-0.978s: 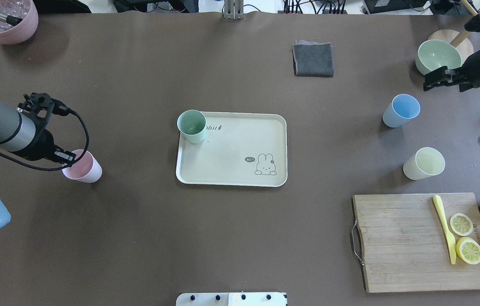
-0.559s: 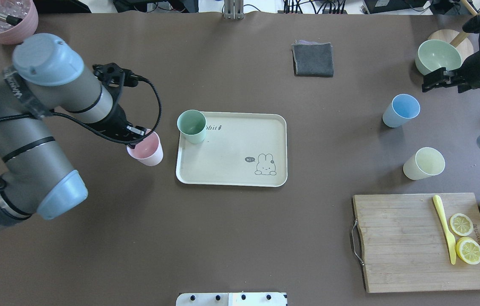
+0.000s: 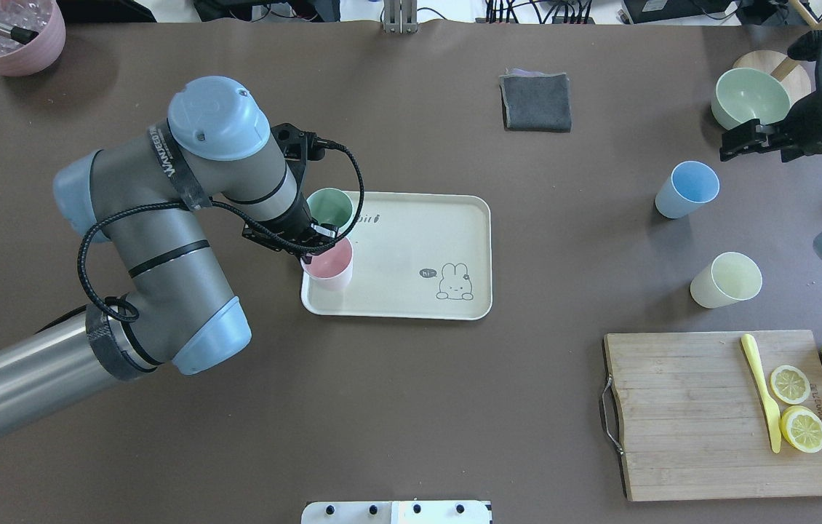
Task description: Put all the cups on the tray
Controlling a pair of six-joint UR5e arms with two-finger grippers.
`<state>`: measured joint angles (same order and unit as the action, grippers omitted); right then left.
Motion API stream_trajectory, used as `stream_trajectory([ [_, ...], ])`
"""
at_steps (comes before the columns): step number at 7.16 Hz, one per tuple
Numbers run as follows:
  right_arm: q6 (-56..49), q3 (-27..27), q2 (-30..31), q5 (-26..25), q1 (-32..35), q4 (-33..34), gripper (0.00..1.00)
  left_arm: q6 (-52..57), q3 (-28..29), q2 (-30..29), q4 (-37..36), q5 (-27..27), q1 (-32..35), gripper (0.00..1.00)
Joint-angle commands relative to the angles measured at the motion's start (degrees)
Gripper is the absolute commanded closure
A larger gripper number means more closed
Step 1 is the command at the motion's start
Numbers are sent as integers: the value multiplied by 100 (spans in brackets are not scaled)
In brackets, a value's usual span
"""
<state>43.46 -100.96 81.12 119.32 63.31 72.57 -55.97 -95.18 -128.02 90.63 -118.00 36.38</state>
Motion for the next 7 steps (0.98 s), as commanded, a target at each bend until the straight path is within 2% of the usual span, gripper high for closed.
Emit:
stream_trajectory([
  [1,-4,6,-9,-5,-38,3,0,-107,140,-13,219,171,-174,100],
  [2,-30,24,-9,-5,-73,3,0,-89,140,-13,236,172,-201,80],
  [3,-39,24,-17,4,-99,3,0,-80,114,-13,236,172,-201,17],
  [4,-66,33,-26,4,-126,11,0,-89,-25,-4,280,190,-193,3],
  [5,-75,85,-174,30,-135,107,0,-37,-349,66,228,199,16,2],
  [7,-118,750,-692,39,-152,100,0,687,-667,329,-209,-28,761,2],
])
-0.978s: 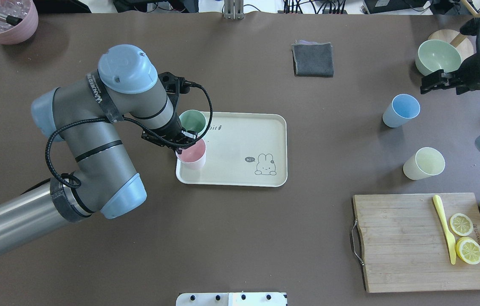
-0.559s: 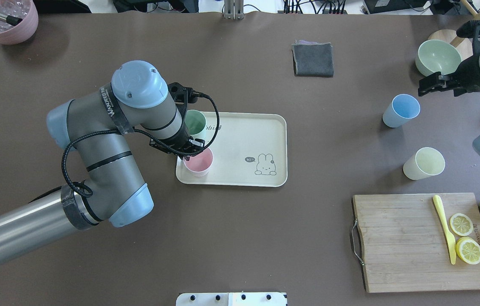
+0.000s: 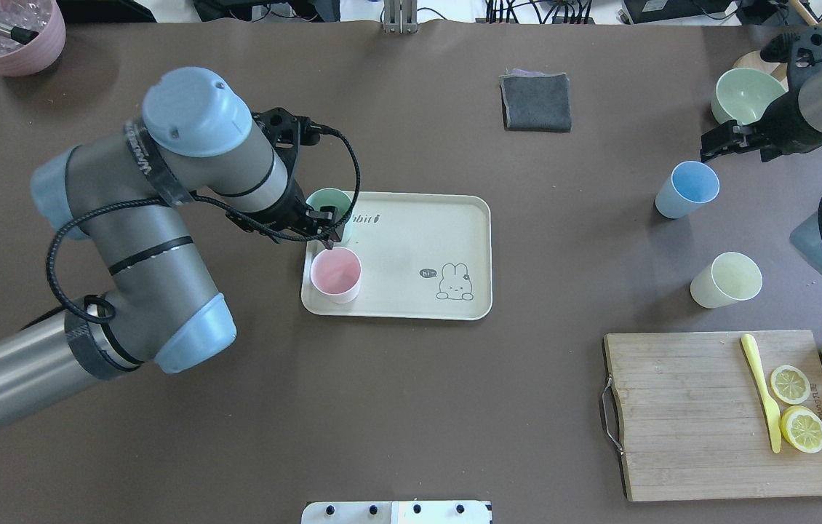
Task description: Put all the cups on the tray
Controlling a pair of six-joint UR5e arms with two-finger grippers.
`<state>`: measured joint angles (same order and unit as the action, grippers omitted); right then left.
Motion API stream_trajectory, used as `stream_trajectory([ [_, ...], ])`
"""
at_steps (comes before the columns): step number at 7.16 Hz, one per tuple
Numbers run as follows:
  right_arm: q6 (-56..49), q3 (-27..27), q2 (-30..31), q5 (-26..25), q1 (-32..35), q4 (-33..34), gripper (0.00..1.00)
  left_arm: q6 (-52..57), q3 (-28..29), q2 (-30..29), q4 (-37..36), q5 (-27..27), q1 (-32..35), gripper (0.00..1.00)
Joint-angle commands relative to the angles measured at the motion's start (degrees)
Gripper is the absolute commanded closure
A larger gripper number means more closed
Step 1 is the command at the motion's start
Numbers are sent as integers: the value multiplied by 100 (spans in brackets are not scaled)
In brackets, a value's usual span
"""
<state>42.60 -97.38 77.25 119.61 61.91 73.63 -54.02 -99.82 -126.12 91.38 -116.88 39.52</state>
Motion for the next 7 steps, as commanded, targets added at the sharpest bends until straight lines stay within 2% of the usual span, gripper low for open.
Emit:
stream_trajectory([
  [1,-154,726,-559,36,-12,-33,0,1255,-353,280,-705,-403,956,2],
  [2,-173,981,-744,45,-125,-59,0,2150,-406,551,-839,-536,1483,2],
  [3,-181,1010,-746,63,-266,-59,0,2673,-398,815,-841,-616,1819,2],
  [4,-190,1002,-676,80,-285,-120,0,2747,-389,843,-841,-608,1892,2],
  [6,-216,914,-554,728,4,-279,0,2748,-398,835,-832,-608,1884,2],
  [7,-208,940,-283,653,-3,-479,1,2748,-407,835,-832,-608,1884,2],
])
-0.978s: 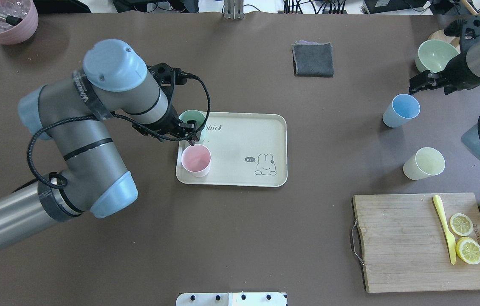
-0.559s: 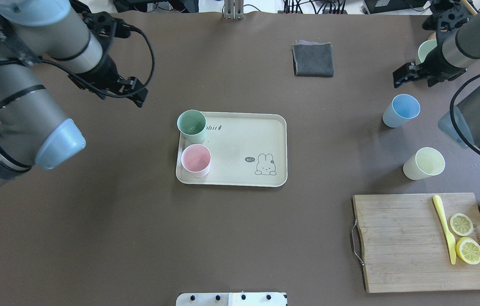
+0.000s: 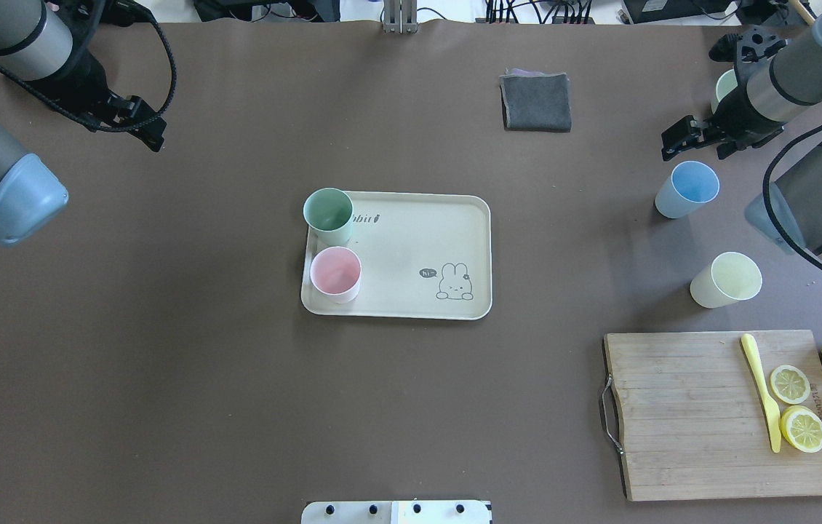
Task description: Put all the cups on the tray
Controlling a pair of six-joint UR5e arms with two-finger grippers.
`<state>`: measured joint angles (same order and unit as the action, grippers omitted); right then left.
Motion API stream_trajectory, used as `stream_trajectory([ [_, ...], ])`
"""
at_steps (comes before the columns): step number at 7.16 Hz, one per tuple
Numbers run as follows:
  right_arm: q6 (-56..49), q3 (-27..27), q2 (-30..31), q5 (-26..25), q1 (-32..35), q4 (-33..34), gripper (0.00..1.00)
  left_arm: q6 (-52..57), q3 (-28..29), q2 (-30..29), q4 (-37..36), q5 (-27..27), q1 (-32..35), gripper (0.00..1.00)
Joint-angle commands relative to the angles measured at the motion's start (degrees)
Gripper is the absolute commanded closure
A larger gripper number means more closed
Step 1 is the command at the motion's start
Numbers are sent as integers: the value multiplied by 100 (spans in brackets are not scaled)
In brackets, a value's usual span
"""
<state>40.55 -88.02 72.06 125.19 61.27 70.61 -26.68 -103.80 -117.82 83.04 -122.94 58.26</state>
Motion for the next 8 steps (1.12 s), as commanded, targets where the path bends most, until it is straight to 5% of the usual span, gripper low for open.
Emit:
stream_trajectory([
  [1,-47,65,561,23,52,-632,3,14,0,14,11,7,10,2],
  [2,-13,109,590,-47,0,-714,7,14,0,14,11,16,10,2],
  [3,40,144,582,-274,-123,-715,24,14,0,14,11,24,2,2],
  [4,162,153,555,-294,-176,-715,79,14,0,22,19,33,2,2],
  [5,164,153,520,-303,-220,-715,100,14,9,22,28,33,2,2],
  [8,590,66,232,-268,-229,-698,100,23,17,14,2,-2,19,2],
])
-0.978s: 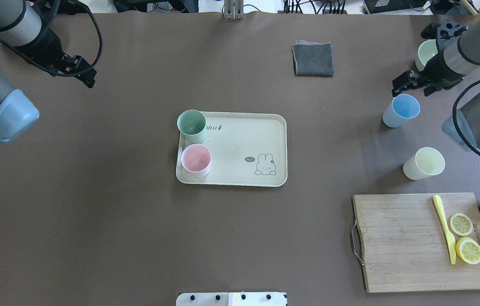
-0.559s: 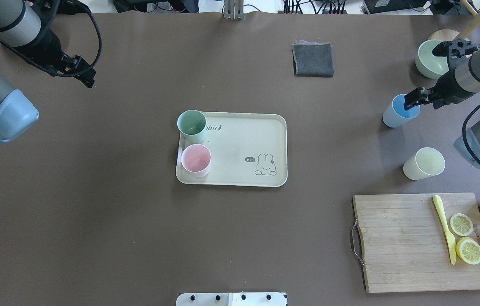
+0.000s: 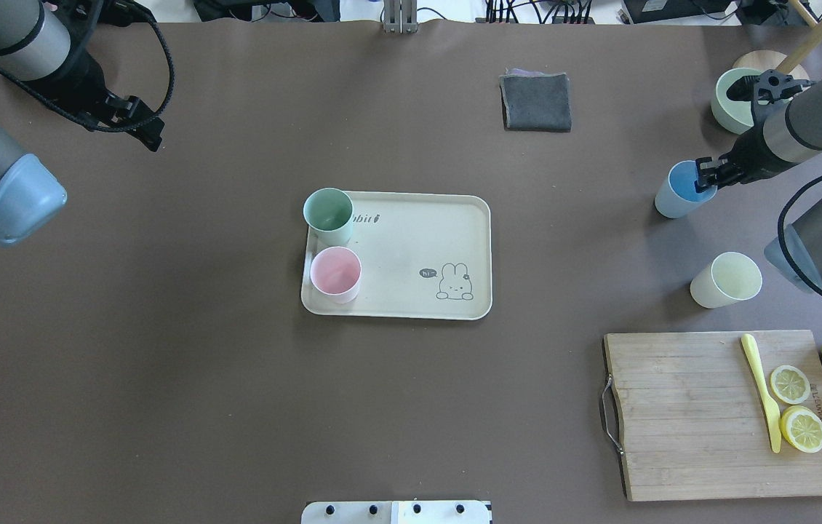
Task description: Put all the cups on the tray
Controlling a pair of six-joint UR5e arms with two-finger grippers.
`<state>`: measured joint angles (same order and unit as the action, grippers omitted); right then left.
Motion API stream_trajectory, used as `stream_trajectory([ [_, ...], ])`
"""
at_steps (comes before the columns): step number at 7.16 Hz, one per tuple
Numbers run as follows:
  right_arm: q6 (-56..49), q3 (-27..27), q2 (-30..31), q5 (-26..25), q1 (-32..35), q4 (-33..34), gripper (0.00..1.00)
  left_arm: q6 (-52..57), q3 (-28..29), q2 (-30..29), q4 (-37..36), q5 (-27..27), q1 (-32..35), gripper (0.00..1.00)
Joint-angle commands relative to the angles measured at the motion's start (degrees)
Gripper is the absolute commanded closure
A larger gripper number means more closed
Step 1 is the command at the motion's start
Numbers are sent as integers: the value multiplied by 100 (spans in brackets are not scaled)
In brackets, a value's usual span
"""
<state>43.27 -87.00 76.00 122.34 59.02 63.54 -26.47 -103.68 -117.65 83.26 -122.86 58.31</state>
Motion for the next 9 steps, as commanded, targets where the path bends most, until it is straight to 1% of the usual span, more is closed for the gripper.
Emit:
stream_trajectory([
  [1,1149,-54,-486,35,-66,71,100,97,23,5,-29,-10,136,2],
  [3,1829,-176,-874,-34,-399,246,100,1007,67,285,-151,-18,644,2],
  [4,2190,-421,-1181,-313,-740,821,100,1447,102,452,-152,-18,864,2],
  [5,2394,-537,-1671,-655,-1117,1610,100,1878,215,575,-143,-27,997,2],
  [6,2631,-477,-2111,-955,-1504,2088,100,2038,269,663,-91,-36,1033,2],
  [7,2982,-468,-2263,-1149,-1743,2101,100,2040,269,673,-82,-36,1034,2],
  [9,2994,-406,-2361,-1273,-1982,2101,100,2040,252,673,-82,-36,1034,2],
])
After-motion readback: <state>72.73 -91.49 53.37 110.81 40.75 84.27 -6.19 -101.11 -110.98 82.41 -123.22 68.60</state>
